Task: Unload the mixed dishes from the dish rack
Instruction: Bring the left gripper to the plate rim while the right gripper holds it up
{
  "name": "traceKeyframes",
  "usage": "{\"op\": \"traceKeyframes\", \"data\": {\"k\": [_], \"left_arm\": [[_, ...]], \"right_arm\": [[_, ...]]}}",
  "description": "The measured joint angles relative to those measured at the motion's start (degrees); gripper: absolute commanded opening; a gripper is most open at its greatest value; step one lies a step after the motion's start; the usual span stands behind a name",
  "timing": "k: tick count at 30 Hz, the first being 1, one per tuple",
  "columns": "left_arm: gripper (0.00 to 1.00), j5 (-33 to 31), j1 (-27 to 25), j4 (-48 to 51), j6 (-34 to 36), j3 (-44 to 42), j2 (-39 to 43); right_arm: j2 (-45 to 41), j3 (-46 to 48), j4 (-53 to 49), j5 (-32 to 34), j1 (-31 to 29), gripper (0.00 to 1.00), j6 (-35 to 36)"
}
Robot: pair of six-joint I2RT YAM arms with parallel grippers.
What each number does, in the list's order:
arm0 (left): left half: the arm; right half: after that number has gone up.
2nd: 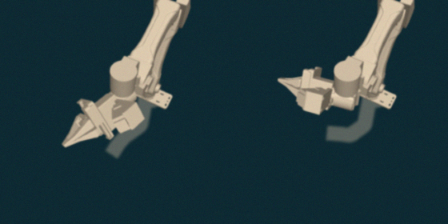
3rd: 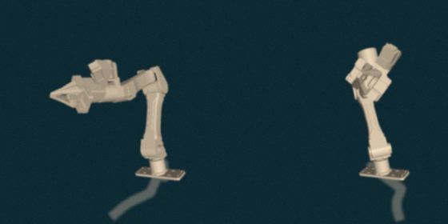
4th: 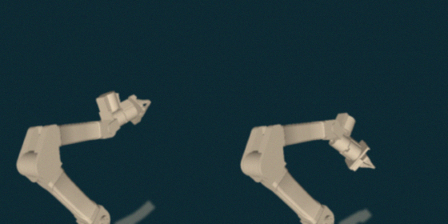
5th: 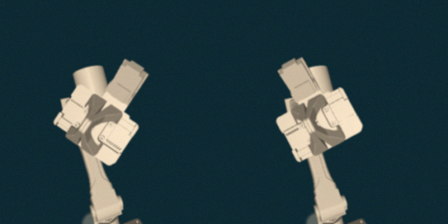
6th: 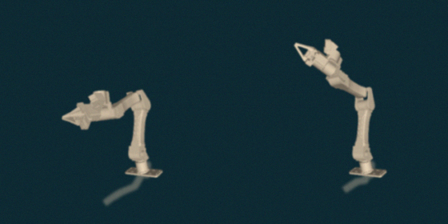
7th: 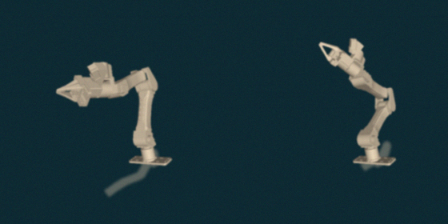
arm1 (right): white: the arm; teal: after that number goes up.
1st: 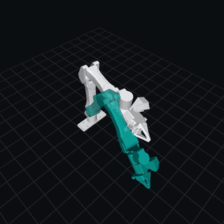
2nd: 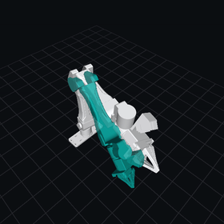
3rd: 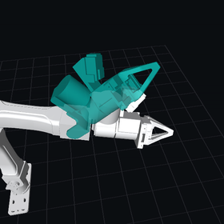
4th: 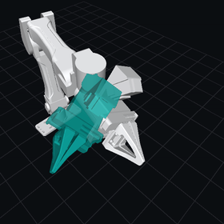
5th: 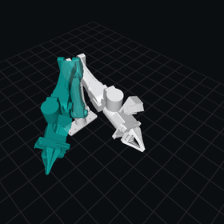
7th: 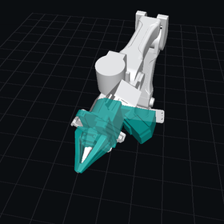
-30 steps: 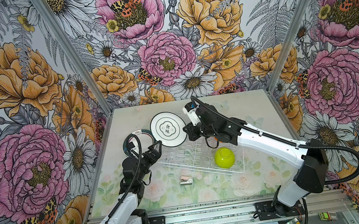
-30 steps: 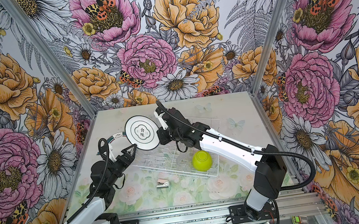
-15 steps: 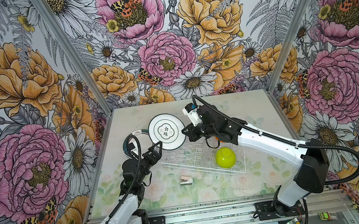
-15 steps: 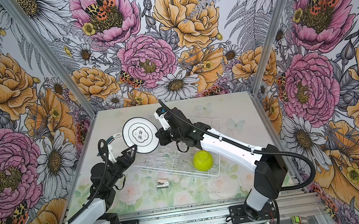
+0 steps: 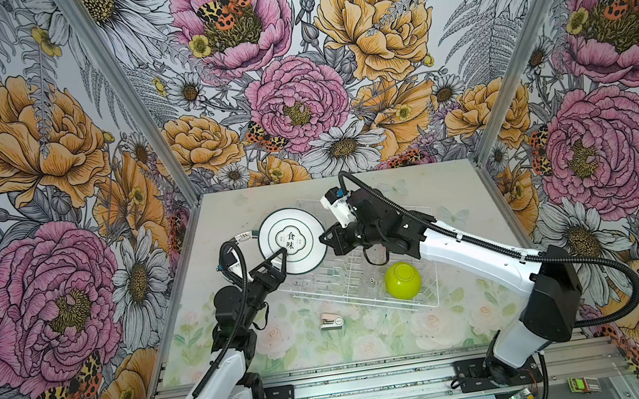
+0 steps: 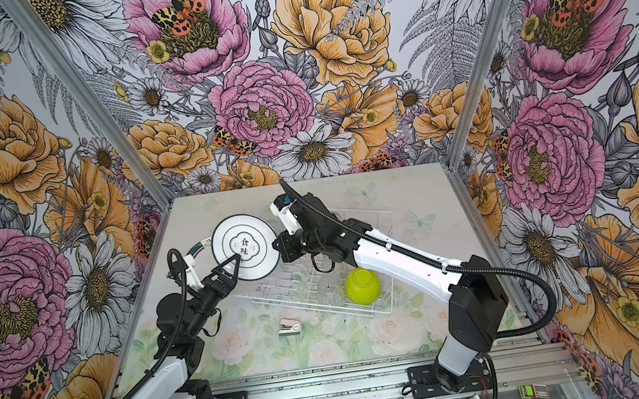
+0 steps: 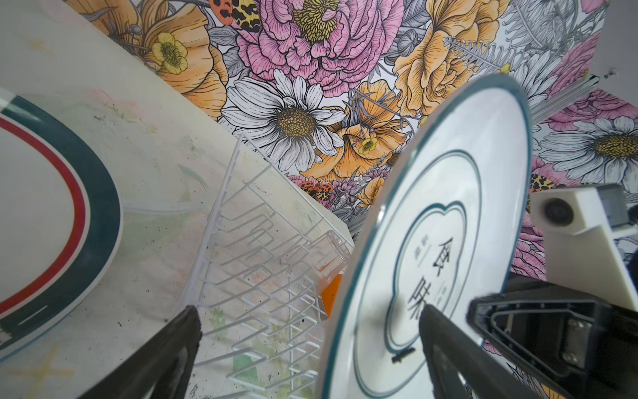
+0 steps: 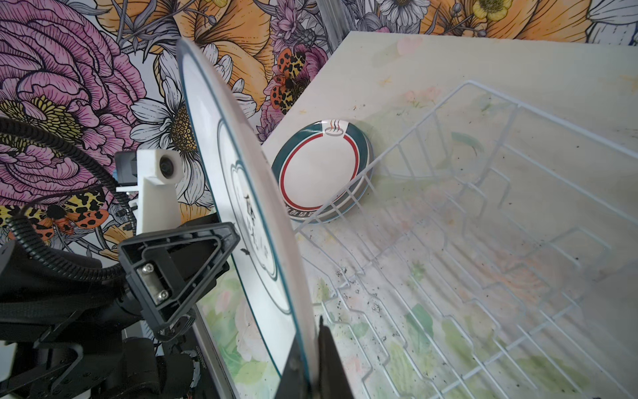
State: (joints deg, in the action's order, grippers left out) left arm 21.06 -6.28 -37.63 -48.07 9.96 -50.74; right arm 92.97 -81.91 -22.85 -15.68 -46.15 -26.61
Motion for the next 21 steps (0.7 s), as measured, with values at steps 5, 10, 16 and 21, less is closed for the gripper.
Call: {"op": "traceKeyframes", "data": {"k": [5, 10, 16, 21], "left_arm": [[0.78, 0.0, 0.0, -1.9, 0.2, 0.0, 0.4], [0.60, 0.6, 0.0, -4.7, 0.0, -0.3, 0.1], [0.44, 0.8, 0.2, -6.0, -0.9, -0.4, -1.5], [0.03, 1.6, 0.6, -9.6, -3.2, -1.5, -1.2]], "right_arm": [[1.0, 0.0, 0.0, -1.4, 0.0, 0.00, -0.4], [1.7, 0.0, 0.7, -2.4, 0.0, 0.00, -0.8], [2.4, -0.1, 1.3, -3.5, 0.1, 0.00, -1.0], [3.6, -1.6, 1.3, -4.5, 2.1, 0.03, -2.3]]}}
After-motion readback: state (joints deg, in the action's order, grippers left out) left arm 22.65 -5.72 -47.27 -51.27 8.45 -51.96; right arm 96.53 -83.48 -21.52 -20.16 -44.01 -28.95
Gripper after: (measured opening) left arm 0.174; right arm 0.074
